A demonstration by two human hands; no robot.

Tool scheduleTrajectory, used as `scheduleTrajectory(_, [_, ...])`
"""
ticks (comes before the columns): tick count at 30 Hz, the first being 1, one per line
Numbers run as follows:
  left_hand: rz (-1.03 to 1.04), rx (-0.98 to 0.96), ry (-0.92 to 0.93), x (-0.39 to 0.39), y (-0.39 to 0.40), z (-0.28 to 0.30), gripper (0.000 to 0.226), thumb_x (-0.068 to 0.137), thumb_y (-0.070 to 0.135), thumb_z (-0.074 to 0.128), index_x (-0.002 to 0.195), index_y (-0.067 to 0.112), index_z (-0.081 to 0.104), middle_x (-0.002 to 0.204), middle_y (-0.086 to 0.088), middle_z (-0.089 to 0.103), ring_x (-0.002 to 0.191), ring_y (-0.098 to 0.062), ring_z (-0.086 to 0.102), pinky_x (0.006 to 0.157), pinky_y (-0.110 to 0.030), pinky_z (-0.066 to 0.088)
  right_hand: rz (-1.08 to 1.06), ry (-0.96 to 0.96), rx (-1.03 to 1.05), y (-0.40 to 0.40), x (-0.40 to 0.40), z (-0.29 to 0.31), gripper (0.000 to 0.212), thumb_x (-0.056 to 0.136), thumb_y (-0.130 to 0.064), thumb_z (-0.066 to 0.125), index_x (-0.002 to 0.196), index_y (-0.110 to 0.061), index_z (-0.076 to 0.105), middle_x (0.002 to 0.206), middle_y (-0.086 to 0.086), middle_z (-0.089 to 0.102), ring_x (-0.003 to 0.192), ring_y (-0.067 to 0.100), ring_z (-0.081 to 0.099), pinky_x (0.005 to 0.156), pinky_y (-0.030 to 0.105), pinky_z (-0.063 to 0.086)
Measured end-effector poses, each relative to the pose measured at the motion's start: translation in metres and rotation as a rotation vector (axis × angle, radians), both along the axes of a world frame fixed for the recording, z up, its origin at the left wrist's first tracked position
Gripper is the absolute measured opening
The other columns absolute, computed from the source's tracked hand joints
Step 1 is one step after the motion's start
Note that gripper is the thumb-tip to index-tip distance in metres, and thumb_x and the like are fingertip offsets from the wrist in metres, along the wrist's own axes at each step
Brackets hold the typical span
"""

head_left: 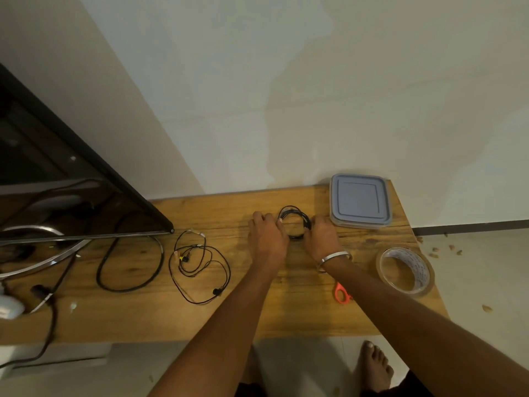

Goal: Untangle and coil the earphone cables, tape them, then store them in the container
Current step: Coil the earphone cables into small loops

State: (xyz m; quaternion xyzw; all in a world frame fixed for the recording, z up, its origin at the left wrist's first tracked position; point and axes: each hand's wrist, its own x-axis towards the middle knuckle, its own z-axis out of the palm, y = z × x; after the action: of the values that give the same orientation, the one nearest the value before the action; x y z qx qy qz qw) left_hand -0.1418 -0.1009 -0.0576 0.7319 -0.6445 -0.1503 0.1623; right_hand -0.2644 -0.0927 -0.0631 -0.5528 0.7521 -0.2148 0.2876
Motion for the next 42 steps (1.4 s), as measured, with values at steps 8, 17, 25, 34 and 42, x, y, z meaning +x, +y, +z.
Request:
scheduleTrajectory(8, [-0.079,0.046,0.036,0.031,0.021,0.011,0.028,0.1,0.021,0.043,0.121,0.009,0.058,0.126,-0.007,0.047,0.115,-0.022,0.047,0.089,-0.037,0.05,0.144,0.104,-0.074,0.02,0.008,0.021,0.034,0.088,0.0,0.05,0.122,0.004,0.046,0.126,0.021,0.045,0.107,0.033,0.051,0.089,0.034,0.044])
scheduleTrajectory(17, [-0.095,-0.027,0.002,0.078,0.061,0.029,0.023,0.097,0.017,0.046,0.114,0.012,0.06,0.122,-0.005,0.05,0.114,-0.023,0.047,0.093,-0.036,0.046,0.418,0.208,-0.128,0.054,0.067,0.051,0.036,0.086,-0.003,0.05,0.123,-0.002,0.05,0.126,0.017,0.044,0.108,0.034,0.052,0.092,0.036,0.045])
scheduleTrajectory(25, [-0.032,-0.006,0.035,0.149,0.106,0.03,0.021,0.095,0.013,0.049,0.112,0.012,0.061,0.124,-0.006,0.05,0.116,-0.023,0.048,0.096,-0.033,0.044,0.614,0.243,-0.052,0.087,0.121,0.057,0.039,0.089,-0.006,0.049,0.128,-0.008,0.049,0.127,0.011,0.043,0.114,0.028,0.05,0.097,0.032,0.043])
scheduleTrajectory(34, [0.033,0.108,0.118,0.193,0.137,0.009,0.027,0.092,0.006,0.051,0.116,0.013,0.062,0.127,-0.007,0.051,0.115,-0.023,0.052,0.097,-0.035,0.045,0.735,0.246,-0.026,0.108,0.167,0.04,0.043,0.083,0.004,0.051,0.125,-0.008,0.051,0.126,0.01,0.044,0.112,0.028,0.052,0.094,0.032,0.046])
scheduleTrajectory(42, [0.009,0.11,0.153,0.199,0.142,-0.007,0.027,0.089,0.006,0.054,0.113,0.013,0.065,0.126,-0.006,0.05,0.115,-0.023,0.051,0.095,-0.033,0.046,0.798,0.292,-0.062,0.103,0.179,0.025,0.046,0.082,0.003,0.048,0.126,-0.01,0.051,0.125,0.007,0.044,0.111,0.025,0.052,0.096,0.028,0.044])
